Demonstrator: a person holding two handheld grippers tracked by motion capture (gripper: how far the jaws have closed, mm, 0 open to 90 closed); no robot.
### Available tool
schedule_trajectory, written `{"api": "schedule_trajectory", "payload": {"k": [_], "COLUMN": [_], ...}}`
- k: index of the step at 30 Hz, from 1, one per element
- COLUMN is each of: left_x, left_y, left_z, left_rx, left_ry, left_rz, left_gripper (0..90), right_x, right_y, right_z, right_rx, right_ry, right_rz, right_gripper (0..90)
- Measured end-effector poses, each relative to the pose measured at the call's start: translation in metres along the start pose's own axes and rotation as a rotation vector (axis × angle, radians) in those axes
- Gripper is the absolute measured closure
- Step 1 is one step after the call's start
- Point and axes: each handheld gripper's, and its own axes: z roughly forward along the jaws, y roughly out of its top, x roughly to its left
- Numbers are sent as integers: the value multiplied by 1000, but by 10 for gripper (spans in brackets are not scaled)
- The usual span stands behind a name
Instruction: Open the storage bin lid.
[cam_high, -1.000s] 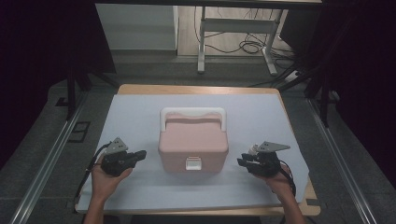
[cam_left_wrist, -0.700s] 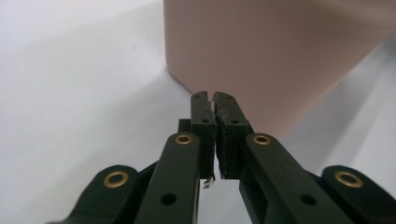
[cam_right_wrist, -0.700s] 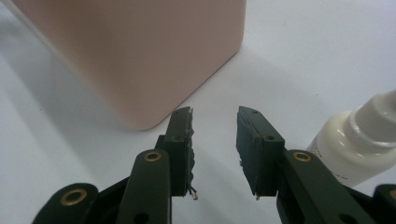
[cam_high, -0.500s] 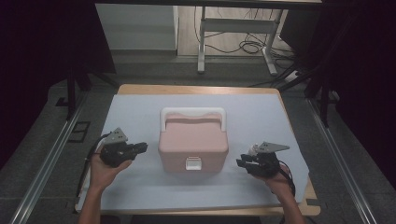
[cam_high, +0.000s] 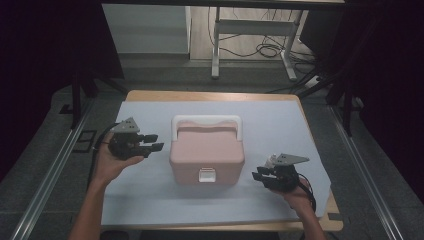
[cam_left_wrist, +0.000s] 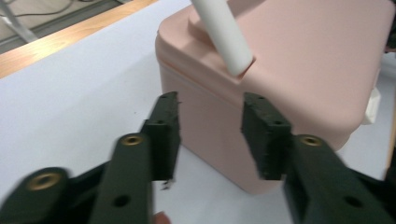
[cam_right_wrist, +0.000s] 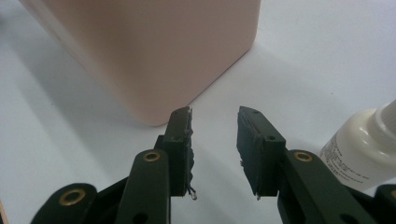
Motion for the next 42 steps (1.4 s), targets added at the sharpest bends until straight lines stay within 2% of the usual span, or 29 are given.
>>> {"api": "schedule_trajectory", "payload": {"k": [6, 14, 18, 20, 25, 34, 42], "left_x": [8, 13, 15, 16, 18, 27, 25], "left_y": [21, 50, 63, 69, 78, 105, 129], "left_z": [2, 10, 14, 17, 22, 34, 53], "left_rx": [28, 77, 101, 105, 131, 210, 279], "left_ry": [-51, -98, -108, -123, -133, -143, -173], "left_rz": [43, 103, 125, 118, 134, 211, 278], "left_gripper": [435, 358, 343, 341, 337, 339, 352], "right_x": [0, 0, -1, -1, 0, -1, -2], "right_y": [-1, -2, -2, -3, -3, -5, -7], "right_z": [1, 2, 2, 3, 4, 7, 7], "right_rx": [6, 7, 12, 17, 22, 31, 33], "right_ry": [3, 7, 4, 3, 7, 7, 6], "right_rz": [3, -2, 1, 0, 4, 9, 11], "right_gripper": [646, 643, 641, 639, 632, 628, 627]}}
